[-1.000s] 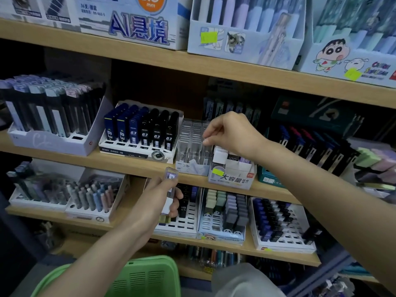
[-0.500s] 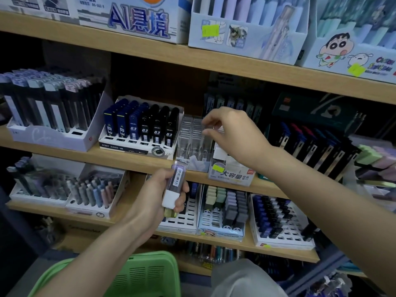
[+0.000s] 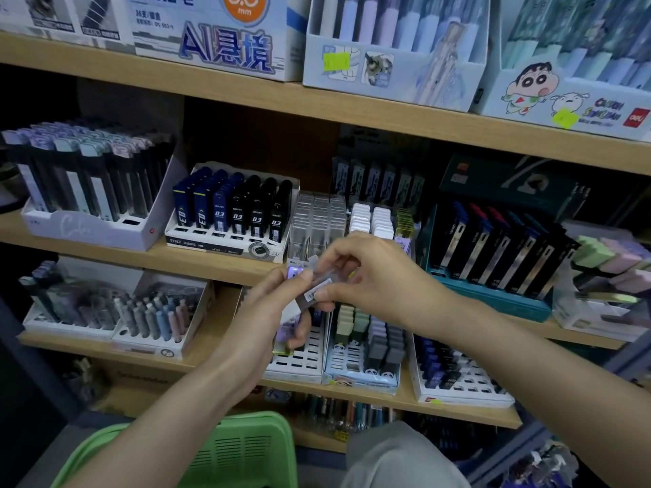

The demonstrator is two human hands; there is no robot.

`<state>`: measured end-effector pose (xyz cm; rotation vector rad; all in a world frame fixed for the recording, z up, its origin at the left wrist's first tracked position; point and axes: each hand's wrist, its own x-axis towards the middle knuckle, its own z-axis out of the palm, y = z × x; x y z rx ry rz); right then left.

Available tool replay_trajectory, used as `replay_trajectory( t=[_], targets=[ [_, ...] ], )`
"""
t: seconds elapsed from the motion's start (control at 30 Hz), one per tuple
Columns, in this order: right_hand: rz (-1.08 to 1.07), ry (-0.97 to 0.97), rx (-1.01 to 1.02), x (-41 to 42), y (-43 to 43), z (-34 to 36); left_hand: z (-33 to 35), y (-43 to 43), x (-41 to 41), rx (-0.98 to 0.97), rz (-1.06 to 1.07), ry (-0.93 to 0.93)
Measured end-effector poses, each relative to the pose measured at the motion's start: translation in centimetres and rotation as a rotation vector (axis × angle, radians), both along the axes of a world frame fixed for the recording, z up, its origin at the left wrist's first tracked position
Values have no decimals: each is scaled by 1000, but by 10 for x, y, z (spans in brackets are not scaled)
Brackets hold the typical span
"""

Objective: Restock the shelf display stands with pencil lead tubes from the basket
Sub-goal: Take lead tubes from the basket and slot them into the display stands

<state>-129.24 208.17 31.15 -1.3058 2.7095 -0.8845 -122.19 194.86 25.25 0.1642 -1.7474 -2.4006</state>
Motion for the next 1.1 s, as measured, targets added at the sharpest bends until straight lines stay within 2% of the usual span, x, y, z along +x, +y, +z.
replay_trajectory(
  t=[0.13, 0.3, 0.43, 0.5, 0.57, 0.67, 0.8, 0.9, 1.1],
  targets=[
    [-61, 36, 13, 7, 14, -9, 3, 2, 3, 0, 41, 6],
    [-60, -81, 32, 18, 29, -25, 6, 13, 5, -202, 127, 46],
    [-41, -70, 5, 25, 35, -29, 11, 27, 1, -418, 95, 38],
    [-34, -69, -32, 26, 39, -27, 14, 32, 0, -463, 80, 48],
    [-34, -71, -80, 24, 46, -20, 18, 36, 0, -433, 69, 46],
    [-115, -39, -225, 12, 58, -2, 22, 35, -1, -289, 79, -9],
    [-282, 31, -423, -19, 64, 17, 23, 32, -3, -332, 93, -29],
    [-331, 68, -418, -42, 59, 16, 22, 34, -6, -362, 103, -29],
    [-267, 104, -320, -57, 46, 6, 16, 34, -10, -368, 96, -36]
  ],
)
